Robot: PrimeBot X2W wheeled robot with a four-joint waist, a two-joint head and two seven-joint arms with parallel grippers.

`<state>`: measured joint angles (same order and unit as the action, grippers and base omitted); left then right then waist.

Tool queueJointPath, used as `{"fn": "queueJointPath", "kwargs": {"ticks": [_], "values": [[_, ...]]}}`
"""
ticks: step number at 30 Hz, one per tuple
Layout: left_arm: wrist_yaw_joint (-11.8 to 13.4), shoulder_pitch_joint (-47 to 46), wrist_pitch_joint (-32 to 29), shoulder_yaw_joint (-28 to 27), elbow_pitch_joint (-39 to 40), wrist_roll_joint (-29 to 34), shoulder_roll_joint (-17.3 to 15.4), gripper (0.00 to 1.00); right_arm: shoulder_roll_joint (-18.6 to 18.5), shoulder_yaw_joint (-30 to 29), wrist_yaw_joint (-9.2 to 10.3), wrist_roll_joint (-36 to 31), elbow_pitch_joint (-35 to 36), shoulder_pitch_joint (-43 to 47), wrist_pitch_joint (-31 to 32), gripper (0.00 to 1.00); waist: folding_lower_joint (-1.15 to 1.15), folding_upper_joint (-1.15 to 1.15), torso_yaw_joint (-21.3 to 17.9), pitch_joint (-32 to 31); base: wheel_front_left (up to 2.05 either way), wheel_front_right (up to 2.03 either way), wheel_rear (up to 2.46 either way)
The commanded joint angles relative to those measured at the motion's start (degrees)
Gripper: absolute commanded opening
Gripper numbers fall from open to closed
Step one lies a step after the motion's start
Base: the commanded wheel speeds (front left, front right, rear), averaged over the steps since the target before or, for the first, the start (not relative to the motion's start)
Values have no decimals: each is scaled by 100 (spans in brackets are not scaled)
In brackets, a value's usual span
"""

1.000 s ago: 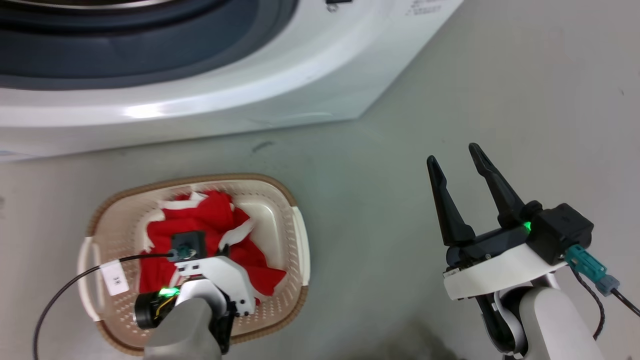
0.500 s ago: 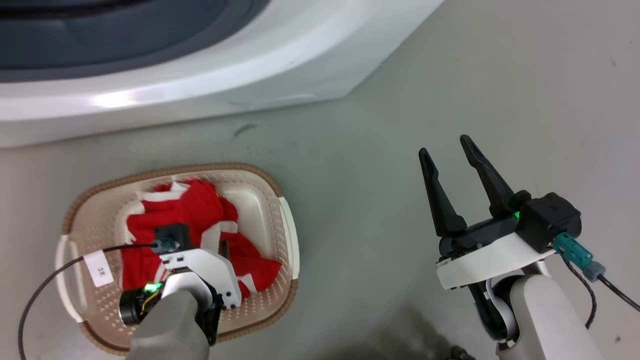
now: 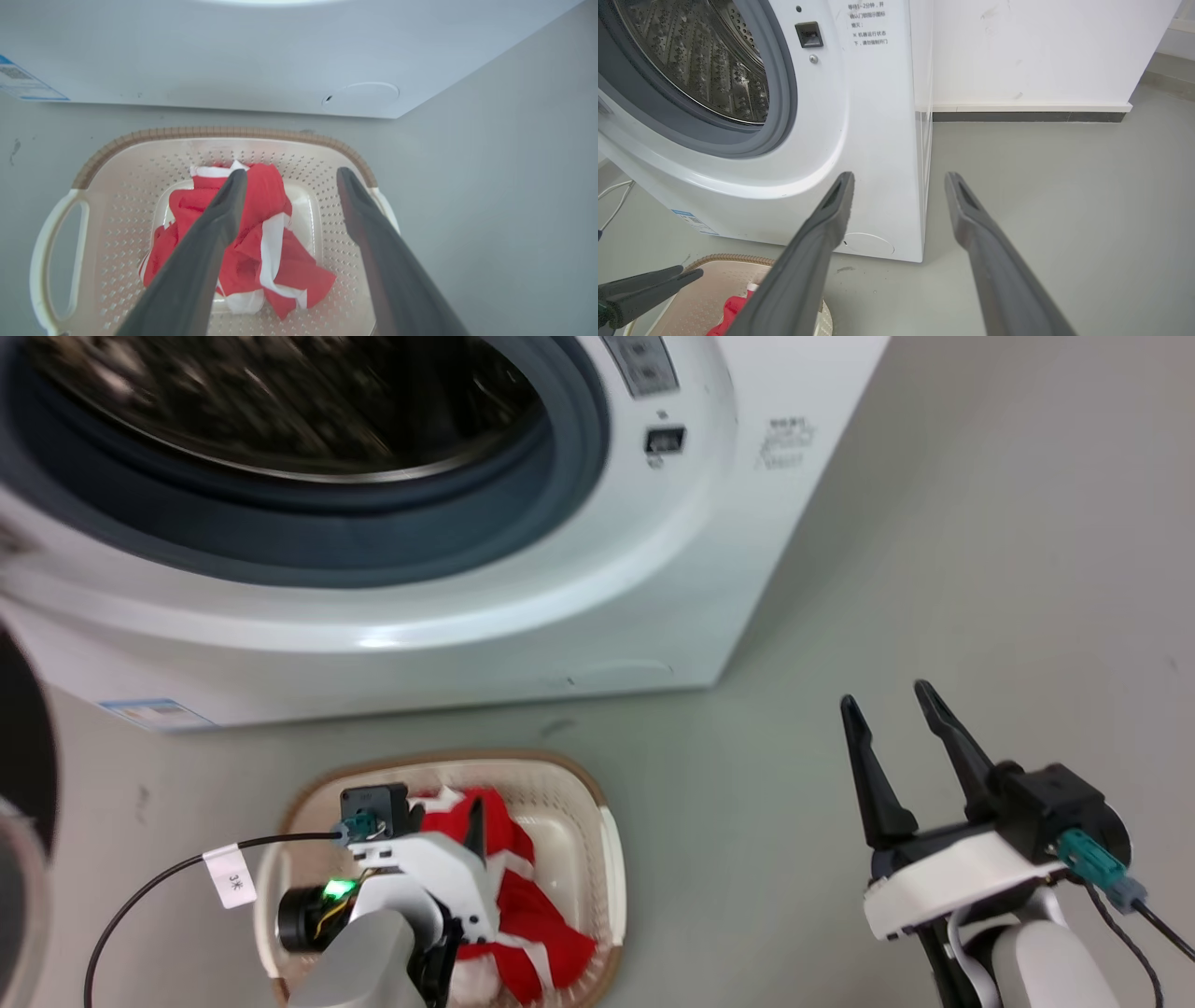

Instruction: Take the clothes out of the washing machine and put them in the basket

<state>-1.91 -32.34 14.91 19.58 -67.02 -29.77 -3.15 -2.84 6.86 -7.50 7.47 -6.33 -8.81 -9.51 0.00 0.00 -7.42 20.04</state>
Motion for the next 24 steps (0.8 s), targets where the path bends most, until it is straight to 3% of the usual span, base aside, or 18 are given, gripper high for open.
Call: {"fn": "queueJointPath", "kwargs": {"ticks": [1, 7, 8, 11, 18, 24], "values": [[53, 155, 33, -66, 323, 94, 14, 100, -6, -65, 3, -58, 58, 145, 40, 100, 0, 0, 394, -597, 0, 0, 0], [254, 691, 27, -449, 1979, 607, -85, 100, -4, -293, 2, -124, 283, 438, 216, 100, 0, 0, 577, -1007, 0, 0, 0], [333, 975, 28, -652, 2805, 904, -97, 100, -5, -404, 2, -150, 383, 561, 284, 100, 0, 0, 658, -1146, 0, 0, 0], [366, 1237, 28, -849, 3561, 1187, -126, 100, -5, -502, 3, -190, 470, 667, 343, 100, 0, 0, 723, -1263, 0, 0, 0], [456, 1784, 28, -1088, 5009, 1773, -220, 100, -5, -621, 3, -313, 684, 849, 474, 100, 0, 0, 799, -1490, 0, 0, 0], [539, 2246, 29, -1098, 5633, 2076, -374, 100, -4, -663, 2, -298, 796, 1010, 555, 100, 0, 0, 820, -1722, 0, 0, 0]]}}
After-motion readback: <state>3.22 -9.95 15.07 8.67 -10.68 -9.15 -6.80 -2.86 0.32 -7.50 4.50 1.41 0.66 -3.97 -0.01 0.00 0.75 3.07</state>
